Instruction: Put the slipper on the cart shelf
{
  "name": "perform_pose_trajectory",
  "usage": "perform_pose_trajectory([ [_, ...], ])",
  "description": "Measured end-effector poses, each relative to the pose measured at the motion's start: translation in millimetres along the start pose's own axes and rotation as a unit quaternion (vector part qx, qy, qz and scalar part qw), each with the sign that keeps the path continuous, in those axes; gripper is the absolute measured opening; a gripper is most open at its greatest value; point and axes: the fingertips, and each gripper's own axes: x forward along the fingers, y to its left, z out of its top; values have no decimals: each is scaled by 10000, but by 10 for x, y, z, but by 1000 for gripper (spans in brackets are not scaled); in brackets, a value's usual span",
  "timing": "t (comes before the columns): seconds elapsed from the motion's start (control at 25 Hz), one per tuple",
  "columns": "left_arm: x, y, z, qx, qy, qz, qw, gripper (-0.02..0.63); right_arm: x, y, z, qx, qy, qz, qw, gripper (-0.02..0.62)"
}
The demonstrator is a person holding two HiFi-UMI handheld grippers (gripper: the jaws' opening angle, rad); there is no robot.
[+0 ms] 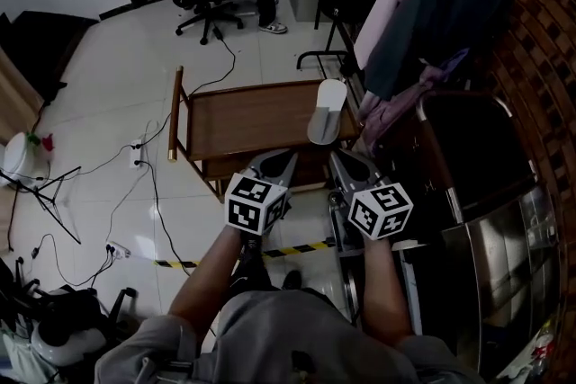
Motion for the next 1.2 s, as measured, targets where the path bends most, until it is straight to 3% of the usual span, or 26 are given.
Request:
perform_pose_trajectory([
  [0.4,965,1044,149,-49,221,-509,9984,8,1096,-697,-4,-55,303,-742,9968,0],
  [0.68,1526,1381,19,-7,661,-1111,9916,8,1547,-1120,-211,154,623,-1508,9865,0],
  [0.96,1926,1528,-362,-67,1126,-1139,9871,8,1784,-1638,-747,506,1033,-1952,9740,0],
  [1.2,2157,1709,-457,-181,1283,-950,9870,8,2102,-2200,-1184,817,1422,-2237,9608,67],
])
